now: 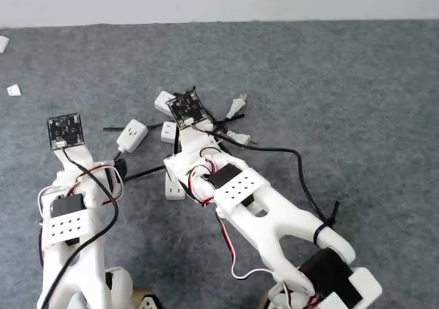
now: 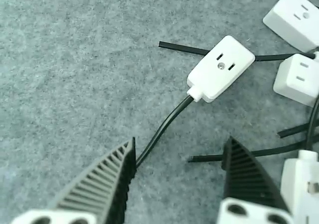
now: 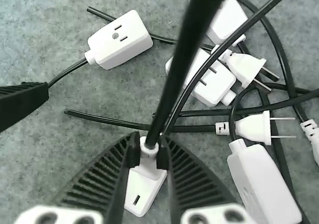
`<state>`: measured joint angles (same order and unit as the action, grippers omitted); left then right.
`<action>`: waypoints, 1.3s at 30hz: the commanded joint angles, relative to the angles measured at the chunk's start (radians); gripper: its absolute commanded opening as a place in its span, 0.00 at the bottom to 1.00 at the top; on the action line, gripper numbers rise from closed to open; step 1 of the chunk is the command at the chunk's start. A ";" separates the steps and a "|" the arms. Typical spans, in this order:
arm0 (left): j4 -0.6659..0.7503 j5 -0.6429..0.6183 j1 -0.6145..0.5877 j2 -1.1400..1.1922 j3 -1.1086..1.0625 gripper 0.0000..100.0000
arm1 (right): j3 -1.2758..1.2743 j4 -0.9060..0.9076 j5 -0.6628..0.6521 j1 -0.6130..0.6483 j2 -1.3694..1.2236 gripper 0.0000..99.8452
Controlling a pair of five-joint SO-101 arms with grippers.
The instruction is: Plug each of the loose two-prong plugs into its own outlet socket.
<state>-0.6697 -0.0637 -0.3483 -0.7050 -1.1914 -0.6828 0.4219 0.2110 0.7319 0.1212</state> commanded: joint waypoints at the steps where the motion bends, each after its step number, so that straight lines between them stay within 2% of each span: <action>1: 0.026 0.012 -0.002 -0.014 0.048 0.26 | -0.009 0.027 0.000 0.010 -0.002 0.01; 10: 0.026 0.012 -0.002 -0.014 0.048 0.26 | -0.023 0.108 -0.103 0.068 -0.004 0.01; 33: 0.012 0.014 -0.005 -0.014 0.048 0.26 | -0.003 0.173 -0.209 0.062 -0.044 0.01; 39: 0.005 0.015 -0.005 -0.018 0.048 0.26 | 0.104 0.219 -0.241 0.051 -0.140 0.01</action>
<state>-0.6697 -0.0637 -0.3483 -0.7050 -1.1914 -0.6368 0.5769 -0.0115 0.7779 0.0598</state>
